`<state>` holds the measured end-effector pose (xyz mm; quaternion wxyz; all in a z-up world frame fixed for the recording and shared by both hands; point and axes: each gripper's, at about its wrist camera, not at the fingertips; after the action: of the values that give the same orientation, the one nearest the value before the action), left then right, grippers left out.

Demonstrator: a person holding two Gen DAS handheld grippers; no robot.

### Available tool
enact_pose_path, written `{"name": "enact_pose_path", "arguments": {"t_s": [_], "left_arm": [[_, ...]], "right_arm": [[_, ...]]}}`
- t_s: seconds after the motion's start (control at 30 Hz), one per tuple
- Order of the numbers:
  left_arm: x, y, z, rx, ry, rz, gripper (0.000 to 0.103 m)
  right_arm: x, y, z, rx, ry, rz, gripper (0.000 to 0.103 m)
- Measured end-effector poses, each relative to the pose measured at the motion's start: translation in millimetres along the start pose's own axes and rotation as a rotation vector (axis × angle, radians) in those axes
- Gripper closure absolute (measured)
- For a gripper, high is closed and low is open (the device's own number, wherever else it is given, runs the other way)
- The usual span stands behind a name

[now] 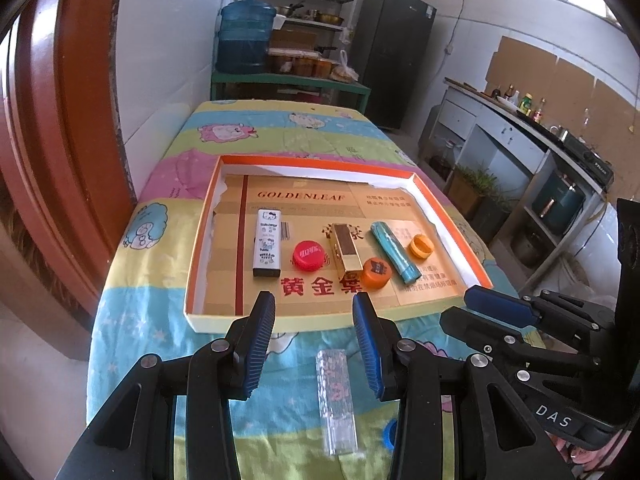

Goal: Organize rigid objects
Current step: 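Withdraw both grippers from the lid toward the clear bottle and white cap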

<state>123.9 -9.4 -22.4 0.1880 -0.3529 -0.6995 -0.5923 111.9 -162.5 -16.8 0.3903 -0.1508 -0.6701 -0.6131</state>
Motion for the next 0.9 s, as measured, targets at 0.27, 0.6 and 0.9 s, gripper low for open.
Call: {"name": "enact_pose_path", "arguments": {"t_s": [0.27,0.6,0.9], "left_arm": [[8,-12,-2,-0.005,0.000,0.008,0.061],[4,-30,-1,-0.006,-0.006,0.048,0.061],[-7,-44,-8,-0.031,-0.012,0.092,0.061]], "right_arm": [[3,-3,2,0.001,0.000,0.001,0.071],[9,-16,6,-0.005,0.002,0.011,0.071],[4,-22,7,-0.010,0.002,0.031,0.071]]}}
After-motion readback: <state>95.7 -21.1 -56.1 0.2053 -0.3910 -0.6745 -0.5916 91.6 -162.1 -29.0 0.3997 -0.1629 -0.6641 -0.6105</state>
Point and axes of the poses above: each gripper's, at about its wrist camera, not at the fingertips, and x roughly against the way its jaws point, z to its left, y to its top, and after that the axes turned 3 degrees about x, right-handed
